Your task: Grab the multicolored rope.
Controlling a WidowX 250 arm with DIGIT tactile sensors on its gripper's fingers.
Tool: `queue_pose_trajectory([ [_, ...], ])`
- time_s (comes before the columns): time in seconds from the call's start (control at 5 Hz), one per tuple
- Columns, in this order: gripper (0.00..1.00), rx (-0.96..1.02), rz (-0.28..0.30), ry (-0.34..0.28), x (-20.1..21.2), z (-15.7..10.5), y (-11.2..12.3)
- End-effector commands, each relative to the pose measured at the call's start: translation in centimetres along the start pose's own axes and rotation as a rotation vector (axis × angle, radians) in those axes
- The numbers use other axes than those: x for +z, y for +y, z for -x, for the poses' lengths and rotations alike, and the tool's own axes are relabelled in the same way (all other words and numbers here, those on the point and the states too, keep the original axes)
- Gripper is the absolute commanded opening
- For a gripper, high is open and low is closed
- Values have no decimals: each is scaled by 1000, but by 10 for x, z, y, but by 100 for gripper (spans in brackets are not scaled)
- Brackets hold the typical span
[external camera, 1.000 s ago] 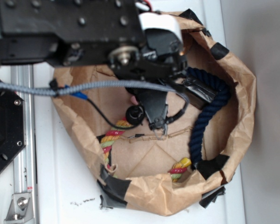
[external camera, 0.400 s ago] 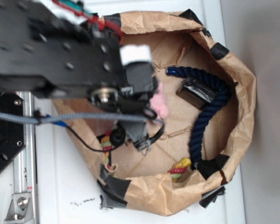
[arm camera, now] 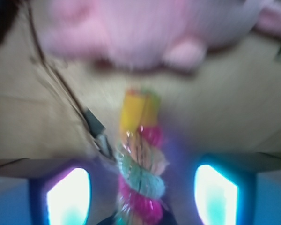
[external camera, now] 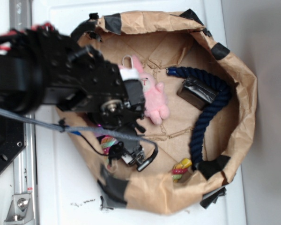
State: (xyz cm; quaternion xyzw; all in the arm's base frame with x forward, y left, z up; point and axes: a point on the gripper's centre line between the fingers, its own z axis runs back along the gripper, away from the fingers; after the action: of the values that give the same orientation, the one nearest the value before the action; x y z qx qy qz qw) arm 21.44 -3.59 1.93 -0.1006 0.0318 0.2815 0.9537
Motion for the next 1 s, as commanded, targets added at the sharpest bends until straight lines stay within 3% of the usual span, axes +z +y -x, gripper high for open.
queue_pose_trajectory([
  [0.0, 0, -60, 23, 38, -18, 7, -10],
  [0.8, 0, -124, 18, 2, -6, 0, -9],
])
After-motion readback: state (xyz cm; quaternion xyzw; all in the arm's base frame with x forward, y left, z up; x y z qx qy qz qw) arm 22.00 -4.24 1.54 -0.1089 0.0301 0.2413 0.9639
